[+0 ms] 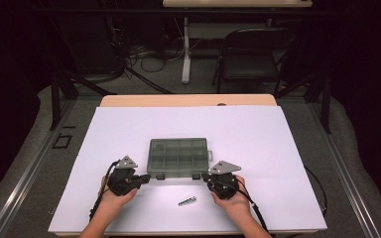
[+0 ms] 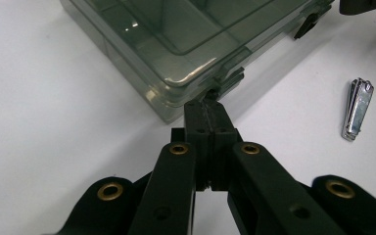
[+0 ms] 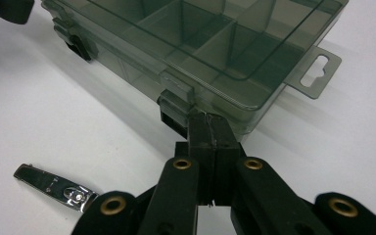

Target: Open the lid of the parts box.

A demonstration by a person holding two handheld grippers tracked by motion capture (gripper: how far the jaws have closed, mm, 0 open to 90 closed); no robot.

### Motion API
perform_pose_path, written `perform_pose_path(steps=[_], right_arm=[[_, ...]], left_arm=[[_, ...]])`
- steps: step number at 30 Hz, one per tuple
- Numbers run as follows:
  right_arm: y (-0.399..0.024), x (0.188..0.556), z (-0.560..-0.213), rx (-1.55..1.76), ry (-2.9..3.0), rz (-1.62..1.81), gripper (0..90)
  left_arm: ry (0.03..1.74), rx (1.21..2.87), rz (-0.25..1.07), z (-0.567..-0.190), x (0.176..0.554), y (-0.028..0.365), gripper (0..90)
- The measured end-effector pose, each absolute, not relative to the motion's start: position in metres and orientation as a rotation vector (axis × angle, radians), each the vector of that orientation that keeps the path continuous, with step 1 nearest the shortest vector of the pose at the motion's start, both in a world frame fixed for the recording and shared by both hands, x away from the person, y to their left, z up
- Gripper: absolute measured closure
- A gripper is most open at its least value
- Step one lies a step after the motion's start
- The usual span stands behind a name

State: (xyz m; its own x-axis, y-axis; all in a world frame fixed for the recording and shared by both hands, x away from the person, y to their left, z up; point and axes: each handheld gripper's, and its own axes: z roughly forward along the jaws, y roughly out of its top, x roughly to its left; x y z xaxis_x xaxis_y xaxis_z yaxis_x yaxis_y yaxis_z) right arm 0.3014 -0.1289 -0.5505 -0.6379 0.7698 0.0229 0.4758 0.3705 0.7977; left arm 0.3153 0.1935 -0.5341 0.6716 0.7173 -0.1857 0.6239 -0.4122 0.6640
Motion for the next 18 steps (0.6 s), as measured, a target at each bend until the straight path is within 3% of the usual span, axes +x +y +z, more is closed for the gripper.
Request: perform_pose_path(steps=[18], right_arm=[[-0.120,0.300,-0.551,1.061,2.301,1.163,90.0]], left_arm=[[1.006,2.133,0.205,-0.540,0.314,0.177,90.0]])
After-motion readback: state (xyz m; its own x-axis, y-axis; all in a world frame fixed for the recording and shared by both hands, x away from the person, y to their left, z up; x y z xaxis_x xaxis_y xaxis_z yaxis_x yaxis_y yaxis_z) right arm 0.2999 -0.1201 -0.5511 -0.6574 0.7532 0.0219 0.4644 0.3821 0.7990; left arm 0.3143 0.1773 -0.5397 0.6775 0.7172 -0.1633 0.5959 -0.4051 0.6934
